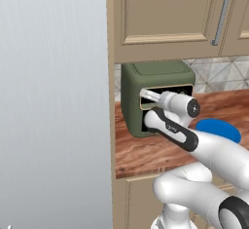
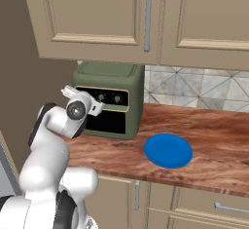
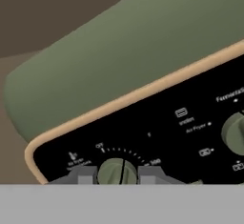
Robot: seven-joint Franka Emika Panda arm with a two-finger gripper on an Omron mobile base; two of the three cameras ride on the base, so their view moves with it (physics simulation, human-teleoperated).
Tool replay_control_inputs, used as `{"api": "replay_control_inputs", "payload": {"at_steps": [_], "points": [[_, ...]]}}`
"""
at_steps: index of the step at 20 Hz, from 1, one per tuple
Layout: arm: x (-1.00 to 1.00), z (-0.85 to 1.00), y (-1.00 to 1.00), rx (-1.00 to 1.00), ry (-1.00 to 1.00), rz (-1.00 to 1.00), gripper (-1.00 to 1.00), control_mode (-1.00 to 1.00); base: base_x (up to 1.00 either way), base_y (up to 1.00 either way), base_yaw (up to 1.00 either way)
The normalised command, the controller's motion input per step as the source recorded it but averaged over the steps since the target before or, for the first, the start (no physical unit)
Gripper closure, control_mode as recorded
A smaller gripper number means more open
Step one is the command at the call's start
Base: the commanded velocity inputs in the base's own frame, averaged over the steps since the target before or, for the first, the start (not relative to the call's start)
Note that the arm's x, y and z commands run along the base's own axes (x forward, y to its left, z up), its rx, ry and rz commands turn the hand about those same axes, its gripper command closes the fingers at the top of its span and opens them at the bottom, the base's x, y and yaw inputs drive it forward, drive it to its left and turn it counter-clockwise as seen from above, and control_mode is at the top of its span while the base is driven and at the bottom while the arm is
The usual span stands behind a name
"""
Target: Pull the toaster oven rack outwards. Pick up the baguette from the plate and place it on the toaster oven rack. Close the toaster oven door fully and set the temperature to the lowest setting.
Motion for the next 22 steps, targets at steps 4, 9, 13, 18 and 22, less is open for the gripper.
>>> {"api": "replay_control_inputs", "payload": {"at_steps": [4,9,13,18,22], "points": [[0.00,-0.14,0.05,-0.15,-0.09,0.00,1.00,-1.00,0.00,0.00,0.00],[0.00,-0.12,0.05,-0.15,-0.01,0.00,1.00,-1.00,0.00,0.00,0.00],[0.00,-0.14,0.00,-0.16,-0.01,0.04,1.00,-1.00,0.00,0.00,0.00],[0.00,-0.18,0.00,-0.18,-0.01,0.05,1.00,-1.00,0.00,0.00,0.00],[0.00,-0.19,0.00,-0.17,0.00,0.05,1.00,-1.00,0.00,0.00,0.00]]}}
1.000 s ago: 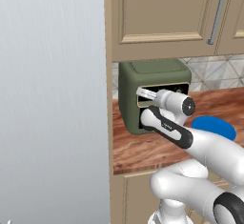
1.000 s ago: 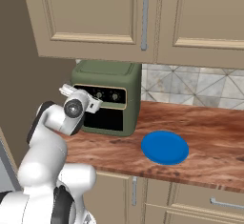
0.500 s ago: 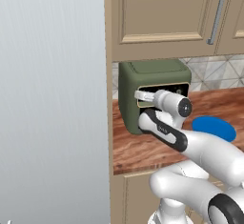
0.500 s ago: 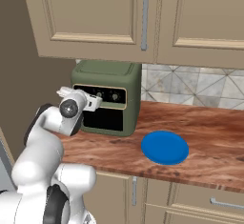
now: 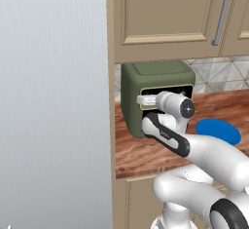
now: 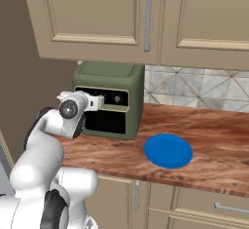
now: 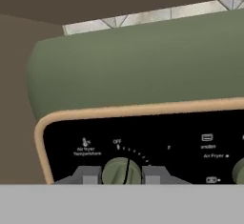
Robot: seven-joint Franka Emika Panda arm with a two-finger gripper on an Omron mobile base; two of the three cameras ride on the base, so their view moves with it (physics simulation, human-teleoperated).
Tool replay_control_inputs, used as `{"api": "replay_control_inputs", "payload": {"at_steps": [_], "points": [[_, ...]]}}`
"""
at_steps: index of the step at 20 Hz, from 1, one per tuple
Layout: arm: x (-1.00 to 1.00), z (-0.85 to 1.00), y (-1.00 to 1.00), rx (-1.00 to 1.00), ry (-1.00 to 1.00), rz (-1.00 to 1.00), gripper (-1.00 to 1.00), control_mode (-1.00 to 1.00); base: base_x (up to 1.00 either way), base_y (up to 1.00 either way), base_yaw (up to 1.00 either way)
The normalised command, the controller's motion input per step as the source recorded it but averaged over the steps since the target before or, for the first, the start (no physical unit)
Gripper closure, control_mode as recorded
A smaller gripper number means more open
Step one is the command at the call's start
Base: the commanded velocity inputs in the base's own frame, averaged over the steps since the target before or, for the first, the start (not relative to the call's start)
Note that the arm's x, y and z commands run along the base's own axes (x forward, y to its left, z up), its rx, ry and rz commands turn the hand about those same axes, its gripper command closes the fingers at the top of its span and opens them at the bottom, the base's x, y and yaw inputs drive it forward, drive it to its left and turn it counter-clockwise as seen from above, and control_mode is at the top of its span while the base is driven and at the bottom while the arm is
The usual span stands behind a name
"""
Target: Pull the toaster oven rack outwards. Pick up the baguette from the plate and place it on the toaster oven rack. Close the toaster oven door fully and set the temperature to the lowest setting.
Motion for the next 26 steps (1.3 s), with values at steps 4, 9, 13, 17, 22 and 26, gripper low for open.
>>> {"api": "replay_control_inputs", "payload": {"at_steps": [4,9,13,17,22,26], "points": [[0.00,-0.18,0.00,-0.17,0.00,0.05,1.00,-1.00,0.00,0.00,0.00],[0.00,-0.21,0.00,-0.18,0.00,0.08,1.00,-1.00,0.00,0.00,0.00],[0.00,-0.24,0.00,-0.19,-0.01,0.09,1.00,-1.00,0.00,0.00,0.00],[0.00,-0.26,0.00,-0.21,-0.01,0.10,1.00,-1.00,0.00,0.00,0.00],[0.00,-0.27,0.00,-0.21,-0.03,0.11,1.00,-1.00,0.00,0.00,0.00],[0.00,-0.31,0.00,-0.23,-0.06,0.12,1.00,-1.00,0.00,0.00,0.00]]}}
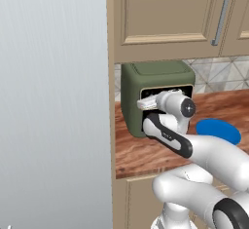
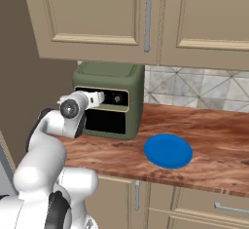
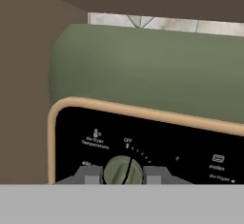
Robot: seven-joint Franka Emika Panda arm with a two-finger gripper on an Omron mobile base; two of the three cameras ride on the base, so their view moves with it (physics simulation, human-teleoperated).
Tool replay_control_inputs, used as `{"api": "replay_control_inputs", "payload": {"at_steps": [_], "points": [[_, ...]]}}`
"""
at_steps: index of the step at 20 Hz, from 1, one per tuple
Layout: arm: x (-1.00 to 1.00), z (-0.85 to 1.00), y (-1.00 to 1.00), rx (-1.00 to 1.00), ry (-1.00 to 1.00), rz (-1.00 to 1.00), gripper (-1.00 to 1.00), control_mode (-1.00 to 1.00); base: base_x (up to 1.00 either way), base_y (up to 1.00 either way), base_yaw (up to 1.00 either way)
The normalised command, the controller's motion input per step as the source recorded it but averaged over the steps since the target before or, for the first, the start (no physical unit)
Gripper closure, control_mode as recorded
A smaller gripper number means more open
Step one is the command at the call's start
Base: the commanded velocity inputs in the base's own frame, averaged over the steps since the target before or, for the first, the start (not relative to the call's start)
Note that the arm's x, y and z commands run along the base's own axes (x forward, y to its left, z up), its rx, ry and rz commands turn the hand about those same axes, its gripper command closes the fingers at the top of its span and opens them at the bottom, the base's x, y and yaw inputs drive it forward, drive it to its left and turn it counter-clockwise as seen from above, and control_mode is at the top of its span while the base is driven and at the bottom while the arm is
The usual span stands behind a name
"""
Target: Pull the toaster oven rack outwards. Pick up the baguette from the plate and place it on the toaster oven rack. Close the toaster oven door fully and set the temperature to the lowest setting.
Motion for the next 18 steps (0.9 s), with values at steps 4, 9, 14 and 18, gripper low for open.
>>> {"api": "replay_control_inputs", "payload": {"at_steps": [4,9,14,18], "points": [[0.00,-0.42,0.00,-0.27,-0.04,0.12,1.00,-1.00,0.00,0.00,0.00],[0.01,-0.41,0.00,-0.27,-0.02,0.10,1.00,-1.00,0.00,0.00,0.00],[0.00,-0.39,0.00,-0.28,-0.06,0.10,1.00,-1.00,0.00,0.00,0.00],[0.00,-0.39,0.00,-0.28,-0.07,0.10,1.00,-1.00,0.00,0.00,0.00]]}}
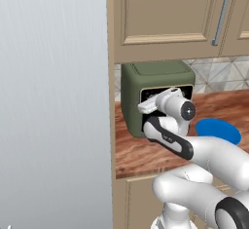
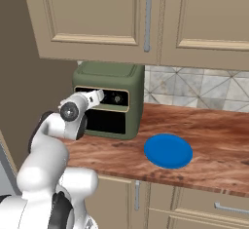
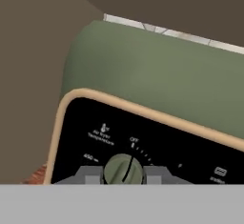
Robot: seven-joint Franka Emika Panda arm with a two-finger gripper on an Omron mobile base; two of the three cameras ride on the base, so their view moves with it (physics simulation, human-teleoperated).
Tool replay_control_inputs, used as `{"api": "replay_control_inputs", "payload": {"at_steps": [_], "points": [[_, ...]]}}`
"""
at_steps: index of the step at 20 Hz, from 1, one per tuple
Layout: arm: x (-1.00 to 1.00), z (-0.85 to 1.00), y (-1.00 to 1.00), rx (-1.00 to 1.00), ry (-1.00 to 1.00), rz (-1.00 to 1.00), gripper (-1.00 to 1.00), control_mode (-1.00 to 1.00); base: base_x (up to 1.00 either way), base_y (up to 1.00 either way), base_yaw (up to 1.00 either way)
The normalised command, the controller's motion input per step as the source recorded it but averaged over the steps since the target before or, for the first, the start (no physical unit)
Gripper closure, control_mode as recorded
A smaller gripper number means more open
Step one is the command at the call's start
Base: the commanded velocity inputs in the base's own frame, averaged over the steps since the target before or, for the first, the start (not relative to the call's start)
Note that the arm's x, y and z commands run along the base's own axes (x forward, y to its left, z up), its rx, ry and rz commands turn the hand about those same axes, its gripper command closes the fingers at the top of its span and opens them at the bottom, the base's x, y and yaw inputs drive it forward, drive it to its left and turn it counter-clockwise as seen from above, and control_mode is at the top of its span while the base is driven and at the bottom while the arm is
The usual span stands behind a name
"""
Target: Pull the toaster oven rack outwards. Pick up the baguette from the plate and place it on the toaster oven rack. Close the toaster oven door fully and set the temperature to the lowest setting.
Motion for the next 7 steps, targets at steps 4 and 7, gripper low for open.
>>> {"api": "replay_control_inputs", "payload": {"at_steps": [4,7], "points": [[0.00,-0.41,0.04,-0.30,-0.05,0.11,1.00,-1.00,0.00,0.00,0.00],[0.00,-0.40,0.00,-0.29,-0.05,0.11,1.00,-1.00,0.00,0.00,0.00]]}}
